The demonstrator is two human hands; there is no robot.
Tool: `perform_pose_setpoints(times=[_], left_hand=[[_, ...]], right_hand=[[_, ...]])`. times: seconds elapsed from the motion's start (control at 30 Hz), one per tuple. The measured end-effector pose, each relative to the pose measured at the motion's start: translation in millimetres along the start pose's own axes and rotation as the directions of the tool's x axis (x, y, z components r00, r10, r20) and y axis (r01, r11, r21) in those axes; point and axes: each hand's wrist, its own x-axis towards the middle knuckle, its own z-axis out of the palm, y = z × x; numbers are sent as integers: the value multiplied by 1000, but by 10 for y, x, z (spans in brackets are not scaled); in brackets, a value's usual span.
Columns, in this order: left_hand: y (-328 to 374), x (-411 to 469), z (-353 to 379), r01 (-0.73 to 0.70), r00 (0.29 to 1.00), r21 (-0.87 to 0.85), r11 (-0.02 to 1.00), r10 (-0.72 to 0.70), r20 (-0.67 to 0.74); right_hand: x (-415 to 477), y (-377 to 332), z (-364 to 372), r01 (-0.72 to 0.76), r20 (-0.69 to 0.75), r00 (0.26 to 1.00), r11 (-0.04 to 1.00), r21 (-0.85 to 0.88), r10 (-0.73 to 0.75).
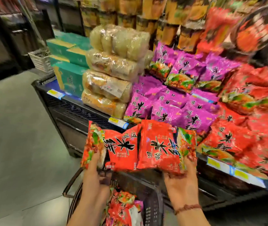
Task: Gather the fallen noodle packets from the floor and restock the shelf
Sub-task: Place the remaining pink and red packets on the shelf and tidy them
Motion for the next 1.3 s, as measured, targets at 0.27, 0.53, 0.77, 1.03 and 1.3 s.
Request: perform_pose_setpoints(times=[0.27, 0.53, 0.77, 1.03, 1.3], left_hand=[[-454, -55, 939, 43, 974, 69, 997, -58, 219], [-1271, -333, 1717, 169, 925, 31, 985, -169, 340], [-1862, -387, 2171, 285, 919, 85, 955, -297, 259], [-2286, -413, 2602, 326, 902, 146, 934, -354, 248], [-2571, -499, 2880, 264, 904, 242, 934, -327, 276]], right_hand=[[87, -929, 56, 131, 71, 990, 989, -70, -126], [325, -1969, -261, 190, 63, 982, 947, -260, -179], [535, -2869, -553, 288, 200, 957, 754, -590, -209], [721, -3716, -422, 348, 261, 937, 691, -634, -232], [995, -3977, -496, 247, 272, 960, 650, -719, -64]])
